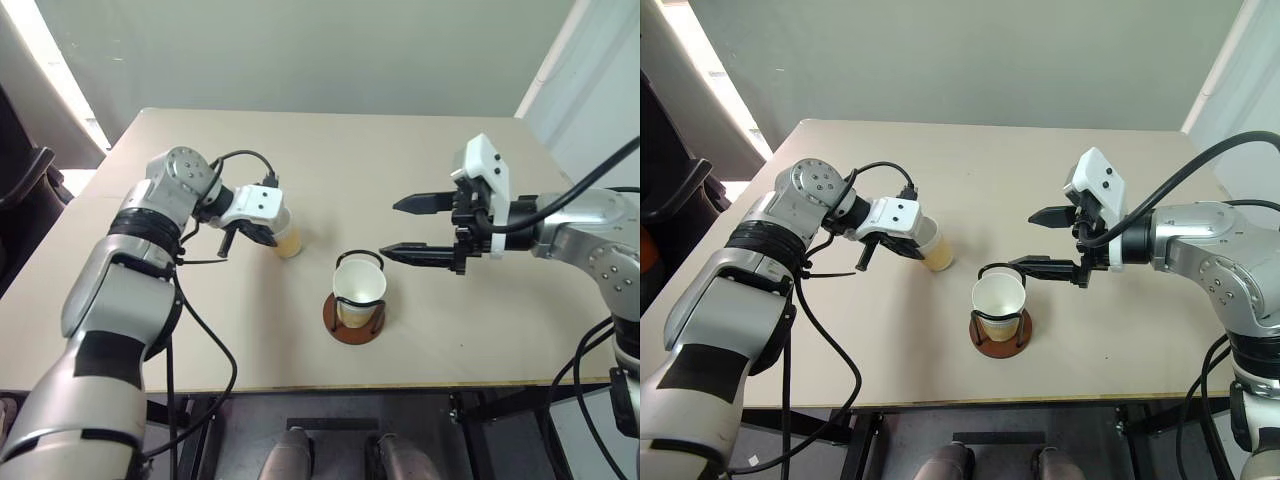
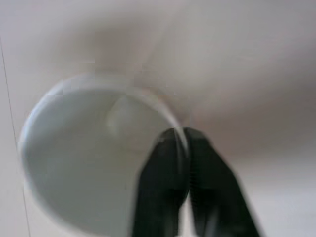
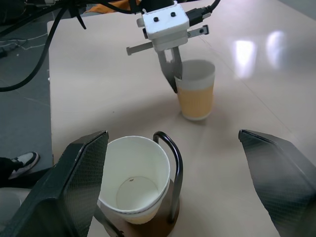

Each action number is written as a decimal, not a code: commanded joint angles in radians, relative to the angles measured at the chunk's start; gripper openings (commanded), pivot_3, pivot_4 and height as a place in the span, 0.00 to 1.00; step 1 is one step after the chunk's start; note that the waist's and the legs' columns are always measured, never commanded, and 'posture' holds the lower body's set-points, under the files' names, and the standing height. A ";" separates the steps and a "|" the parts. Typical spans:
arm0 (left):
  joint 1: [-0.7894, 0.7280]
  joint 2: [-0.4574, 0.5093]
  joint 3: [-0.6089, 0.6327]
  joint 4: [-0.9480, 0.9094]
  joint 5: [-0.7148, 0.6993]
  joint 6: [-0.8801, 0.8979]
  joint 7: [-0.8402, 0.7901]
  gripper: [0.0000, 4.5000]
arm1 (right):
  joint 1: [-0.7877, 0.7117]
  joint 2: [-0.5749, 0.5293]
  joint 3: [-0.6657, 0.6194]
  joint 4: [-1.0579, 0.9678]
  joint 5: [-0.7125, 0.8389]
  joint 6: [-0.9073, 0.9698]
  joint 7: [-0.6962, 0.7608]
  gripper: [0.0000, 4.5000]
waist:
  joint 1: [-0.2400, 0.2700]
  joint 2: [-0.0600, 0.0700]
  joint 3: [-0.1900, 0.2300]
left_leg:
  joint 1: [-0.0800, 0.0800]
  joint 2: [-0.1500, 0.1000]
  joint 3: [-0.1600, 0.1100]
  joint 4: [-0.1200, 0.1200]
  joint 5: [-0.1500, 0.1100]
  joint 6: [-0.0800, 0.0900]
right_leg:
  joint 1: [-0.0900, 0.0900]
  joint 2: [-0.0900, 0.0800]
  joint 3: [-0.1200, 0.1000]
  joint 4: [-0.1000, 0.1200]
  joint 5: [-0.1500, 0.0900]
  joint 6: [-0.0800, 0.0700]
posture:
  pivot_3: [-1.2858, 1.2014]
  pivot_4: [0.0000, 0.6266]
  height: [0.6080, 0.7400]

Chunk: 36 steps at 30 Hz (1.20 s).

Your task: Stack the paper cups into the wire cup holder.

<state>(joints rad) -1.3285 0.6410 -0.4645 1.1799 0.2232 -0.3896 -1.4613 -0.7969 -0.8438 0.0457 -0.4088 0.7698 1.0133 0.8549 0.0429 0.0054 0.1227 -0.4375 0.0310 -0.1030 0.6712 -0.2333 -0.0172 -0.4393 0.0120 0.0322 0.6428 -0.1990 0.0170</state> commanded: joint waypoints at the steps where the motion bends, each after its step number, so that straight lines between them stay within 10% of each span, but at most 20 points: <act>1: -0.033 0.016 0.046 -0.028 -0.005 -0.012 -0.027 0.01 | -0.003 -0.012 -0.050 -0.020 0.005 -0.010 0.000 0.98 | 0.000 0.000 0.000 | 0.000 0.000 0.000 0.000 0.000 0.000 | 0.000 0.000 0.000 0.000 0.000 0.000 | 0.52 0.24 1.00; 7: -0.061 0.096 0.059 -0.230 -0.103 -0.022 -0.144 0.01 | 0.062 -0.094 -0.156 -0.038 0.053 -0.010 0.058 0.98 | 0.002 0.000 0.000 | -0.003 0.000 0.001 0.000 0.000 0.000 | -0.003 0.000 0.000 0.000 0.000 0.000 | 0.52 0.24 1.00; 16: -0.023 0.321 -0.129 -0.933 -0.783 0.295 -0.153 0.01 | 0.299 -0.250 -0.404 -0.041 0.134 -0.098 0.266 0.98 | 0.001 0.000 0.000 | -0.012 0.000 0.008 0.009 -0.001 -0.006 | -0.008 0.001 0.002 0.000 -0.002 0.004 | 0.52 0.24 1.00; 36: -0.027 0.289 -0.321 -1.007 -0.744 0.227 -0.153 0.01 | 0.346 -0.229 -0.421 -0.095 0.186 -0.127 0.156 0.98 | -0.010 0.002 0.001 | 0.008 0.001 0.010 0.009 -0.008 0.007 | 0.010 0.000 0.008 0.001 0.000 0.004 | 0.52 0.24 1.00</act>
<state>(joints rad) -1.3332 0.9250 -0.7990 0.1666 -0.5288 -0.1453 -1.5797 -0.4474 -1.0705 -0.3398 -0.4806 0.9405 0.9032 1.0227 0.0332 0.0077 0.1234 -0.4294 0.0319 -0.0928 0.6805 -0.2408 -0.0100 -0.4294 0.0125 0.0397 0.6441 -0.1986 0.0208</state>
